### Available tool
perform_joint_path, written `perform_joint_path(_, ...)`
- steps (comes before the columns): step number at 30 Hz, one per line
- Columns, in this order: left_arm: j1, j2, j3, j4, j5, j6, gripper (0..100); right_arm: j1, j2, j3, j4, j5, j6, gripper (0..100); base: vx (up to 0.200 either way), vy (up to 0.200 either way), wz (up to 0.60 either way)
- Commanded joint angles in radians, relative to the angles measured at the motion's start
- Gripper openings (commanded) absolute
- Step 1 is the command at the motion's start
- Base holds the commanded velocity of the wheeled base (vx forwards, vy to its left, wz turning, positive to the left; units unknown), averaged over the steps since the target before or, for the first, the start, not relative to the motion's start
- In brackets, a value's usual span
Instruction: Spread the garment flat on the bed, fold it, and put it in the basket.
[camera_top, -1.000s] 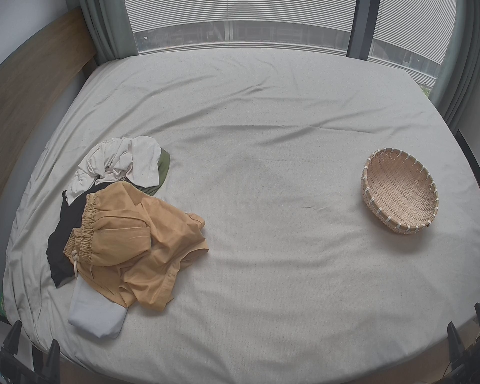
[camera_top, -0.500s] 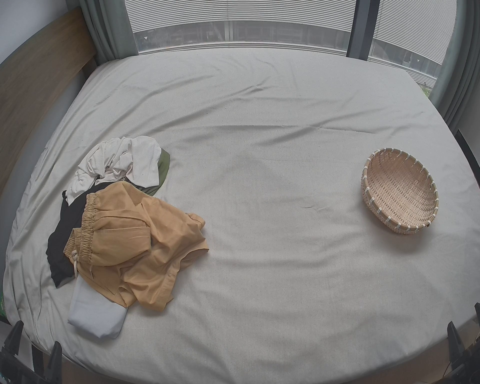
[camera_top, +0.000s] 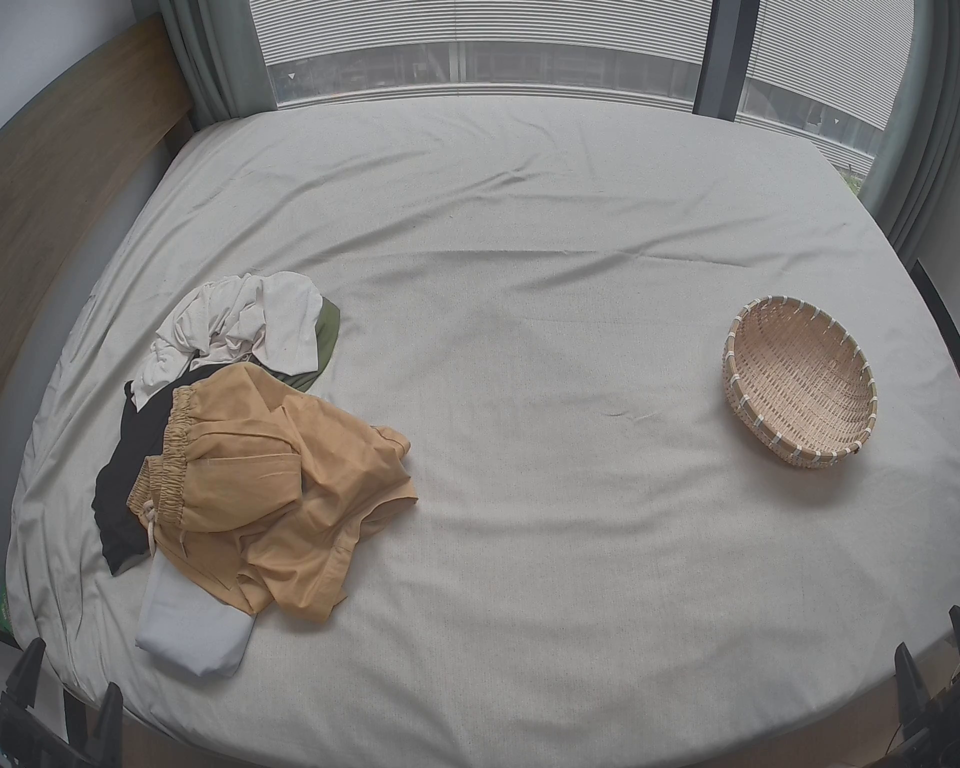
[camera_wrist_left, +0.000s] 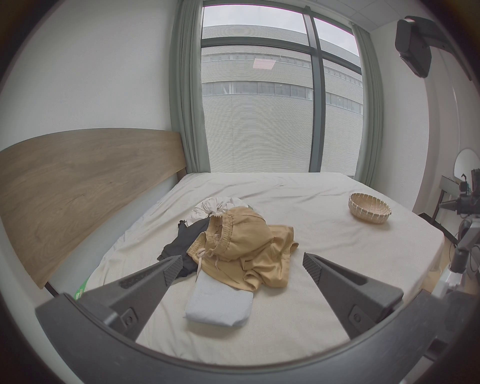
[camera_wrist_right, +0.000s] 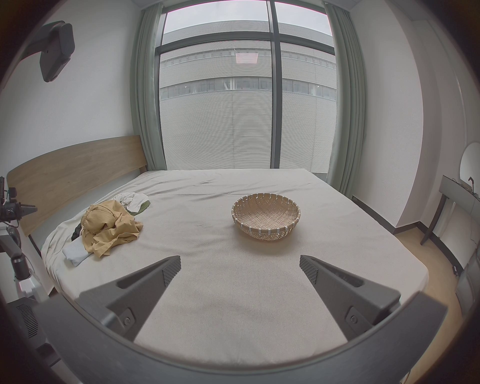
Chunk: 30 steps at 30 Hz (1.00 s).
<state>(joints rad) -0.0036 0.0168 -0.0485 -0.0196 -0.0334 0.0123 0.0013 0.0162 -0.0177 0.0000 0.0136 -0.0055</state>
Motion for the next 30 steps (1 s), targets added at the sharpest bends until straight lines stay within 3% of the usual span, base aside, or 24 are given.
perform_joint_path(1,-0.049,0.127,-0.252,0.015,-0.003,-0.055,100,-0.001,-0.016,0.018,0.0,0.0,-0.002,100,0.0,0.0,0.0)
perform_joint_path(5,-0.134,0.293,-0.271,0.018,-0.036,-0.23,100,0.0,-0.016,0.018,0.0,0.0,0.001,100,0.0,0.0,0.0)
perform_joint_path(11,-0.159,0.586,-0.347,-0.049,-0.066,-0.437,100,-0.001,-0.016,0.018,0.0,0.0,-0.001,100,0.0,0.0,0.0)
perform_joint_path(18,-0.156,0.887,-0.321,-0.247,-0.109,-0.488,100,-0.001,-0.016,0.018,0.0,0.0,-0.001,100,0.0,0.0,0.0)
perform_joint_path(30,-0.19,1.137,-0.223,-0.485,-0.157,-0.496,100,-0.001,-0.016,0.018,0.0,0.0,-0.004,100,0.0,0.0,0.0)
